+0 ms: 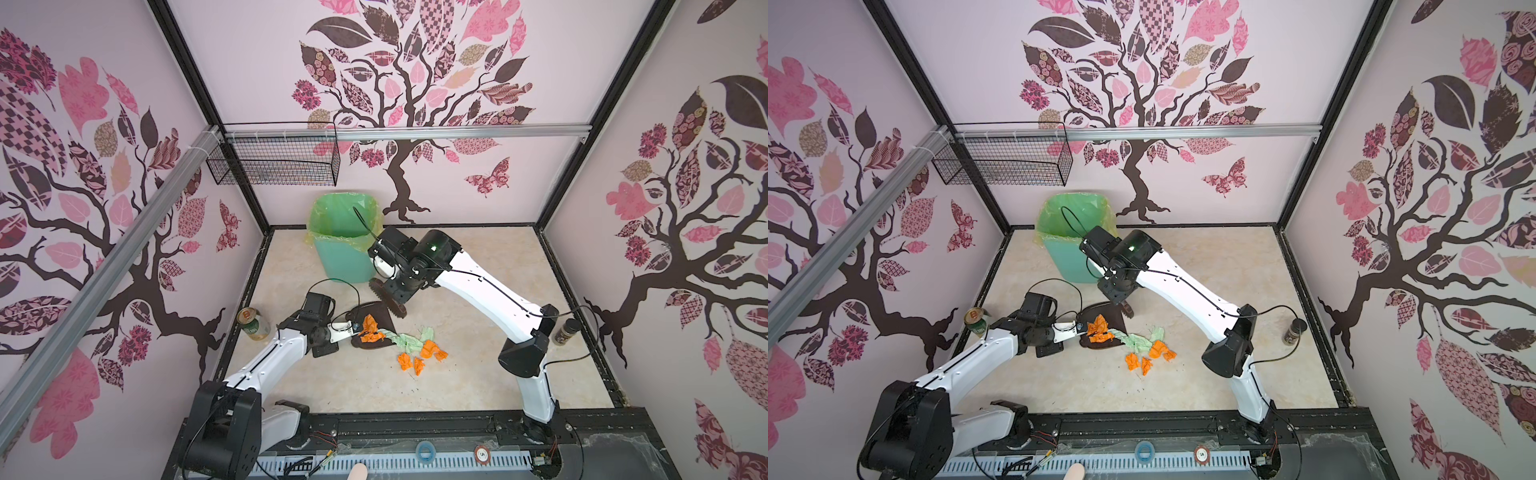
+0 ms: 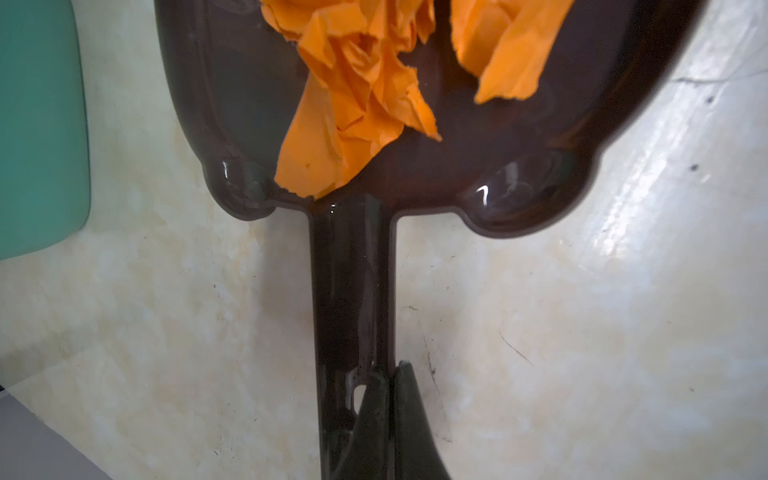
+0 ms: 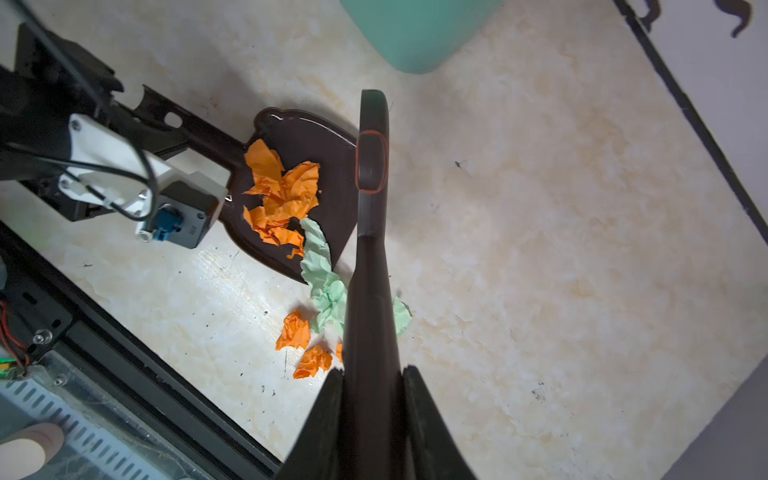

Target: Sweep away the paper scraps from the table

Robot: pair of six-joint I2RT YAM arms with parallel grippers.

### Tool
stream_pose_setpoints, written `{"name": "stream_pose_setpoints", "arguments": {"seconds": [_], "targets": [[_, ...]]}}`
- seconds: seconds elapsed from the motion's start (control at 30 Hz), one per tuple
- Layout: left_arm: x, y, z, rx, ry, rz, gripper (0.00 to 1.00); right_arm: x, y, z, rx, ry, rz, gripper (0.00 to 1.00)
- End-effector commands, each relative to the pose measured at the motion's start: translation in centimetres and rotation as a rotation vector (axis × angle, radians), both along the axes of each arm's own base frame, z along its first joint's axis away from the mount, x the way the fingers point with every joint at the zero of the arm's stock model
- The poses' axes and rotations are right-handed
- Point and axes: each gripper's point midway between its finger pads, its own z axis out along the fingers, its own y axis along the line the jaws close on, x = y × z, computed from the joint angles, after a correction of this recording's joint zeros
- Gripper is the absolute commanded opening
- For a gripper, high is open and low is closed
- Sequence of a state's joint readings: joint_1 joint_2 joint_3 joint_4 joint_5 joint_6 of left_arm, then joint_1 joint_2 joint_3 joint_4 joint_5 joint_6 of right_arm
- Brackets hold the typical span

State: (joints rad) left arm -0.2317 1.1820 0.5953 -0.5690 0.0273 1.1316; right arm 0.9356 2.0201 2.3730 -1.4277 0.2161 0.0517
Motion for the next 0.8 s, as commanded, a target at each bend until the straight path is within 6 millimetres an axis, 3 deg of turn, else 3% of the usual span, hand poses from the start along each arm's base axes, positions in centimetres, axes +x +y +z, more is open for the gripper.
{"name": "stream_pose_setpoints", "arguments": {"seconds": [0.0,0.33,0.57,0.77], "targets": [[-1.3,-0.2,-0.2,-0.025,-0.009,-0.021,0.00,-0.1,-4.0,3.6,0.016,-0.083,-0.096,0.00],[-3.1,-2.2,5.3,-0.198,-0.023,-0.026,0.00,-0.3,-9.9,2.3,0.028,-0.079,-0.206,0.00],[-3.7,-1.9,7.0,-0.182,-0.011,-0.031,0.00,-1.1,-12.2,1.8,0.016,-0.075,-0.234,0.00],[-3.6,-1.1,9.9,-0.142,-0.080,-0.040,0.00,-1.3,-13.5,1.6,0.019,-0.081,-0.252,0.00]]}}
